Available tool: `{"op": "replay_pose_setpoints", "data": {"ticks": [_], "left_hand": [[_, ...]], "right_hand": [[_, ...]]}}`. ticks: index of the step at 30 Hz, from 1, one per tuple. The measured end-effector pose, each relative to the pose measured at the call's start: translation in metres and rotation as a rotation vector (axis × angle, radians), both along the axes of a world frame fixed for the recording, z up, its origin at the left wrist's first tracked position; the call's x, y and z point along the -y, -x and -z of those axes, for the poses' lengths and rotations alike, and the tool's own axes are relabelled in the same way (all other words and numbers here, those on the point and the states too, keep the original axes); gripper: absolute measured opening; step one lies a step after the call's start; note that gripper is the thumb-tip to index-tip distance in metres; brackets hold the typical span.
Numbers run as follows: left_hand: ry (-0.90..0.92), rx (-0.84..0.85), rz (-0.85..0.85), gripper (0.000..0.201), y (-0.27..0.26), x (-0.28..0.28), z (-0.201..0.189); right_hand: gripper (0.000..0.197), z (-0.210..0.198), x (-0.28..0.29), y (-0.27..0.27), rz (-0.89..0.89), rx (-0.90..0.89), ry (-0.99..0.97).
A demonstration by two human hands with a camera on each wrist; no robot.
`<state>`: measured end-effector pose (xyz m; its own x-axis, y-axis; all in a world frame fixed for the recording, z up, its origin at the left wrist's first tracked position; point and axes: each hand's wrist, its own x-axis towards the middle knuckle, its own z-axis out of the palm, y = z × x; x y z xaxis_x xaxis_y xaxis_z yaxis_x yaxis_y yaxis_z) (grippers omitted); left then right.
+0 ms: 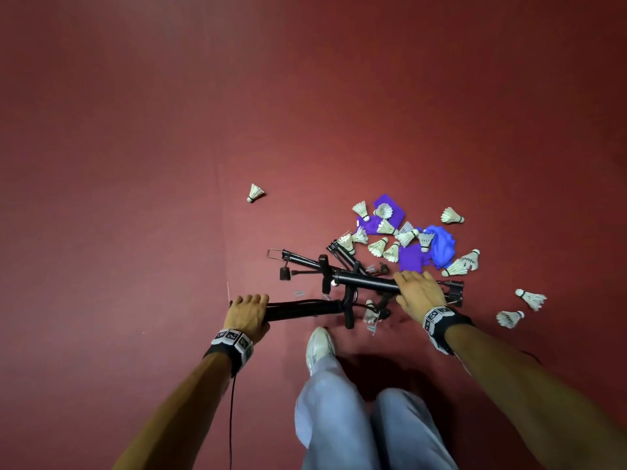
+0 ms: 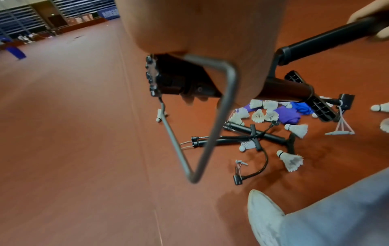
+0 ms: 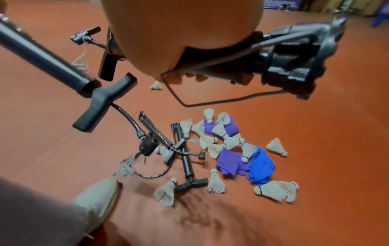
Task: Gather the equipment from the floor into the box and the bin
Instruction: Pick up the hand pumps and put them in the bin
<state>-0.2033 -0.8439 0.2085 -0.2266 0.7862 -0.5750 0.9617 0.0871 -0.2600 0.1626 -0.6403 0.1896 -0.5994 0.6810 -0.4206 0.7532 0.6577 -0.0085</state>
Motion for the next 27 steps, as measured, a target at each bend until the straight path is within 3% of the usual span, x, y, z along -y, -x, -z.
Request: {"op": "replay_pose_setpoints", "data": {"ticks": [8, 14, 20, 24, 27], "left_hand": [[-0.079, 0.024, -0.185, 0.049, -0.048, 0.034, -0.205], [-0.397, 0.221, -0.492, 0.041, -0.087, 0.088, -0.320], [-0.706, 0.509, -0.832, 0.033, -0.122, 0.153, -0.410], [-0.967, 0.653, -0.922, 0.026, -0.143, 0.207, -0.468], [-1.145, 0.796, -0.949, 0.047, -0.158, 0.255, -0.506]], "right_hand": [[0.042, -0.223, 0.004, -0.032, 0.456, -0.241, 0.139], [0.023, -0.356, 0.036, -0.026, 0.736, -0.653, 0.259], [0.022, -0.454, 0.091, 0.008, 0.813, -1.143, 0.312], [0.023, -0.511, 0.130, 0.044, 0.759, -1.284, 0.436], [0.032, -0.541, 0.170, 0.066, 0.741, -1.292, 0.499]]}}
